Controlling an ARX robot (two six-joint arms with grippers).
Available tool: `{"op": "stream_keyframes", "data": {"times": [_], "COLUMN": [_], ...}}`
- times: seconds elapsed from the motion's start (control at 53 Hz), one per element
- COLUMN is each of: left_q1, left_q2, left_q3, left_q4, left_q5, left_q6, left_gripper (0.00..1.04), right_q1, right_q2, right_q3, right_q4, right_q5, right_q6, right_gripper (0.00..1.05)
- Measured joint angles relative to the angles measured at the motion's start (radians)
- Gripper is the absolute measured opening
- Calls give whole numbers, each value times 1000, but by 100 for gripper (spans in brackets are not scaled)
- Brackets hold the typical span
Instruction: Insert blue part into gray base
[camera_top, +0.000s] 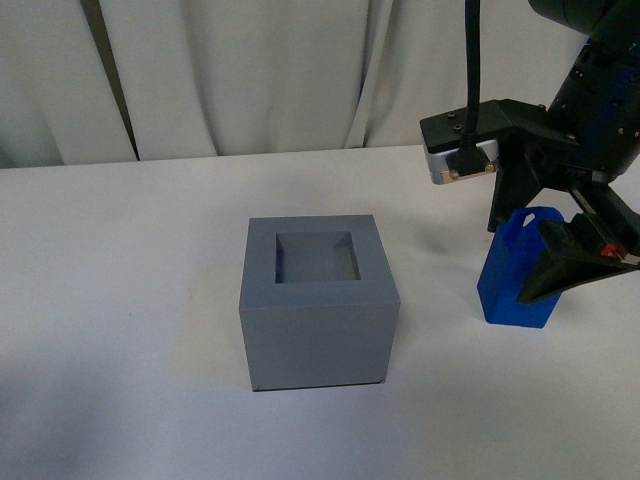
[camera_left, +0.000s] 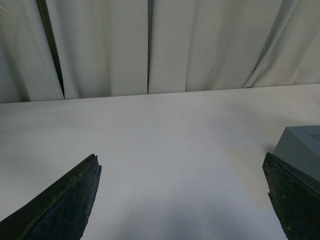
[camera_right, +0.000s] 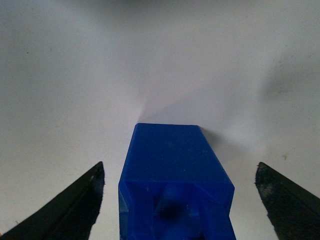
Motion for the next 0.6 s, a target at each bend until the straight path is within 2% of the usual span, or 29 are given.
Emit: {"op": "stream_keyframes", "data": {"times": [0.075, 0.17, 0.226, 0.396, 0.604], "left_q1": [0, 0, 0, 0, 0], "left_q2": [0, 0, 0, 0, 0], "left_q3": [0, 0, 0, 0, 0], "left_q4": [0, 0, 0, 0, 0], "left_q5": [0, 0, 0, 0, 0], "left_q6": [0, 0, 0, 0, 0], "left_gripper": [99, 99, 99, 99, 99], "right_q1": [1, 2, 1, -2, 26], "right_q2": [0, 0, 0, 0, -5], "right_q3": [-3, -10, -11, 1, 141], "right_q4": [1, 4, 1, -16, -102], "right_q5": [2, 9, 9, 3, -79], "right_q6": [0, 0, -3, -7, 13], "right_gripper": [75, 56, 48, 48, 48]}}
